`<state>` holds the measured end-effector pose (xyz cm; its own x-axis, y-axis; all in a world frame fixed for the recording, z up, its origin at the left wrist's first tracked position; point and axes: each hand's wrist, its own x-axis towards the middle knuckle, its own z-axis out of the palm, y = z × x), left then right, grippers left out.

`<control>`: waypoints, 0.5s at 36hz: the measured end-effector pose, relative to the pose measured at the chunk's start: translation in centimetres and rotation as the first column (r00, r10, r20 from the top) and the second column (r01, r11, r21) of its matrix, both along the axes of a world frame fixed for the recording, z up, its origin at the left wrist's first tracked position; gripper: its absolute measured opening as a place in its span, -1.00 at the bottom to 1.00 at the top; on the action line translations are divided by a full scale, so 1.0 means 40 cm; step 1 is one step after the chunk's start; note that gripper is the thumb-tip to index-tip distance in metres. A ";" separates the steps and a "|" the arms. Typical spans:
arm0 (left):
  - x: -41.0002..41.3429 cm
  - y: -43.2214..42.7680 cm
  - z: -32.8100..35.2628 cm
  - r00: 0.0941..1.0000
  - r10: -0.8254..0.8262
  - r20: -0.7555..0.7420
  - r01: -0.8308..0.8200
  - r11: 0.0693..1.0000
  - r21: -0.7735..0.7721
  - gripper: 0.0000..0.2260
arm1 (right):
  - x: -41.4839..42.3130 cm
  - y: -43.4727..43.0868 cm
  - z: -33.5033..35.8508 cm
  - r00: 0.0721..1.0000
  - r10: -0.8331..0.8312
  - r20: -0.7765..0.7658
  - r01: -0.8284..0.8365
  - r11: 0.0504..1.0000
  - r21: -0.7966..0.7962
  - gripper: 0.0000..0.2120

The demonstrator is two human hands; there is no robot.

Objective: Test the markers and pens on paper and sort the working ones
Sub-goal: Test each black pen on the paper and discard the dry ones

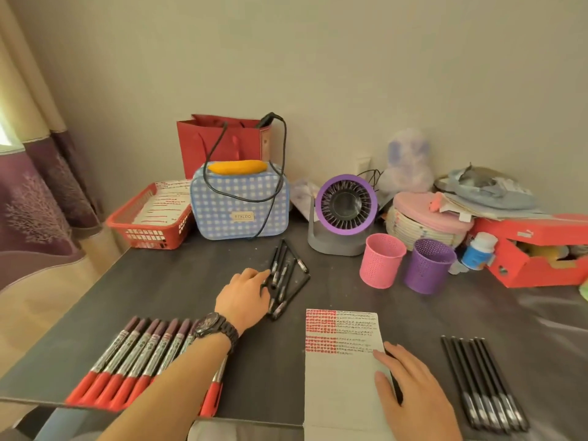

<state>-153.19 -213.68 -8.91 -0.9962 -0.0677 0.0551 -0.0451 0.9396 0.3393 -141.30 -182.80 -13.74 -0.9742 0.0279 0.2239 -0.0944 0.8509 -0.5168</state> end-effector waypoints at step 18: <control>-0.053 0.014 0.001 0.997 0.077 0.005 -0.076 0.993 -0.088 -0.80 | 0.002 0.010 -0.001 0.998 -0.019 0.056 0.017 0.999 0.043 -0.67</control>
<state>-155.32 -213.12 -8.85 -0.9887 -0.1389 0.0563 -0.1202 0.9594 0.2551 -141.21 -182.40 -13.78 -0.9847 0.0371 0.1701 -0.0507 0.8737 -0.4838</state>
